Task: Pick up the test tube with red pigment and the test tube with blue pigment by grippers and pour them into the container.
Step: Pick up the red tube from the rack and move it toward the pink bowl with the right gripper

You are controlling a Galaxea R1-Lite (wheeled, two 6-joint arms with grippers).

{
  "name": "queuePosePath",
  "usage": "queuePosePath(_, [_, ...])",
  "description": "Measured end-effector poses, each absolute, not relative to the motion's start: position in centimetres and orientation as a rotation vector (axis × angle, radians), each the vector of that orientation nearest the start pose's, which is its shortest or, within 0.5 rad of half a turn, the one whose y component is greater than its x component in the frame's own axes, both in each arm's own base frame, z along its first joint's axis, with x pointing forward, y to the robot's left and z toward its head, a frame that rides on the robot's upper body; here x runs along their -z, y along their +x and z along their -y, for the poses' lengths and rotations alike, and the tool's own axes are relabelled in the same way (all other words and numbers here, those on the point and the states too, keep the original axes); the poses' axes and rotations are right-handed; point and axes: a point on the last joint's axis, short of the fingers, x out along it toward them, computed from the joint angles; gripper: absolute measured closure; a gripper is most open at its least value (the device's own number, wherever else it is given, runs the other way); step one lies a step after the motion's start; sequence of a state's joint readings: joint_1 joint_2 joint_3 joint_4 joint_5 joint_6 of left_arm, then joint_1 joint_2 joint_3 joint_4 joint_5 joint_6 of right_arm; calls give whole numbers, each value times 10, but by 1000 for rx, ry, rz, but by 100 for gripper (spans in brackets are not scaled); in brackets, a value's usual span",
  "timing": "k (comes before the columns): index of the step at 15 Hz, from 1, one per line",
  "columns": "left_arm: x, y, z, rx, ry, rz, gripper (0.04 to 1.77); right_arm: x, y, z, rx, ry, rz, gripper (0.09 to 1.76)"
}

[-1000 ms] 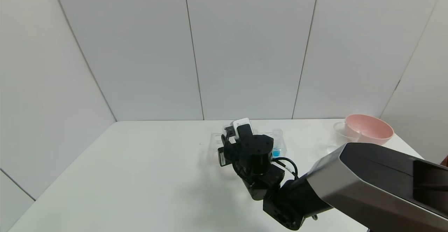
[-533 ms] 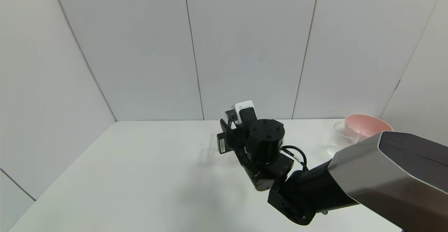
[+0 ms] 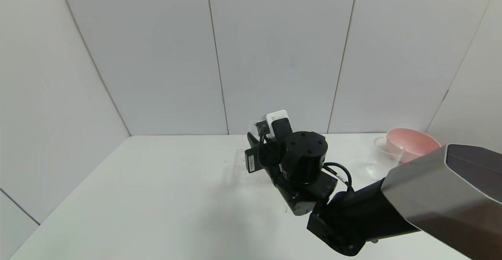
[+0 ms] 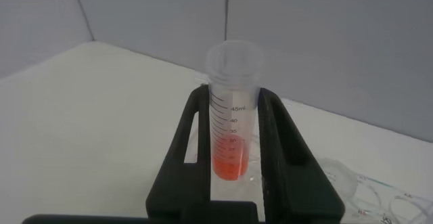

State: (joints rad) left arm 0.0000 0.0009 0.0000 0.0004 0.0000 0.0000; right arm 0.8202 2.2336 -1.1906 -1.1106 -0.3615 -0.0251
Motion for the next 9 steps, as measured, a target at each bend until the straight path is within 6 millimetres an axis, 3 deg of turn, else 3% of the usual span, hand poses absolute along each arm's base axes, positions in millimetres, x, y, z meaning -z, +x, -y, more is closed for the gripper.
queuePosePath(3, [-75, -23, 0, 0, 0, -2, 5, -124, 284, -294, -598, -18, -11, 137])
queuePosePath(5, [-75, -23, 0, 0, 0, -3, 5, -125, 264, -265, -697, -25, -61, 137])
queuePosePath(9, [-75, -23, 0, 0, 0, -3, 5, -132, 242, -180, -767, -18, -132, 137])
